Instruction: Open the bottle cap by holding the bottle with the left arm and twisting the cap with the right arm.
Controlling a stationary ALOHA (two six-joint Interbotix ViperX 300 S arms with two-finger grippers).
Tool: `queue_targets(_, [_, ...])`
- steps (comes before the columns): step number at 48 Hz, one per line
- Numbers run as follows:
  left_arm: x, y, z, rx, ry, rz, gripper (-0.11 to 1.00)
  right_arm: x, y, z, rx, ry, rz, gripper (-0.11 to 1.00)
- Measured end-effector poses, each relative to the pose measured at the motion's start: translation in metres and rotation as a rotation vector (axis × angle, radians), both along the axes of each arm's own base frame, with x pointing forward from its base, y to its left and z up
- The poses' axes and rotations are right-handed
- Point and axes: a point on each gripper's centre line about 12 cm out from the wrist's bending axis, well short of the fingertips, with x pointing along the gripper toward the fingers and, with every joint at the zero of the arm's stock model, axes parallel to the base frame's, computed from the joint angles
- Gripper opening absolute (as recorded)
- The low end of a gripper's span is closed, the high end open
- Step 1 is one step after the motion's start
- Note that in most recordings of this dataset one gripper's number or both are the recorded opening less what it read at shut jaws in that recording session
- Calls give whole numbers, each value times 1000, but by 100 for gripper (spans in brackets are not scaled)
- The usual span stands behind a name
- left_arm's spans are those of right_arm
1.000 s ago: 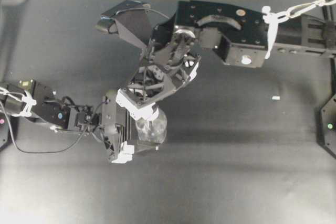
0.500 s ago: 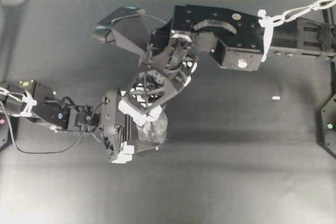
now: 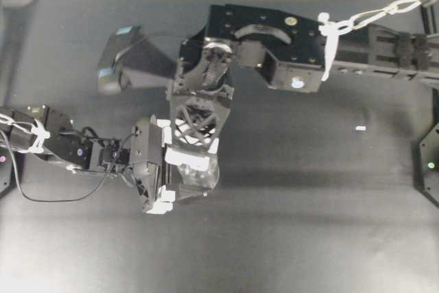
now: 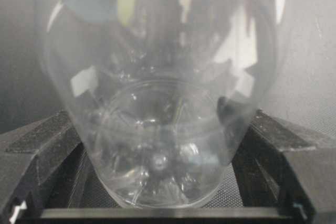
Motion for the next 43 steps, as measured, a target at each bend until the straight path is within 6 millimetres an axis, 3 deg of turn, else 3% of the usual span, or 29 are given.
queue_targets(25, [0,2,-2,4,3,0,86,-3,22,0,-193,-93,518,38])
queue_targets(43, [0,4,-2,2,5,7,86,-4,15,-2,-248,-98,598,38])
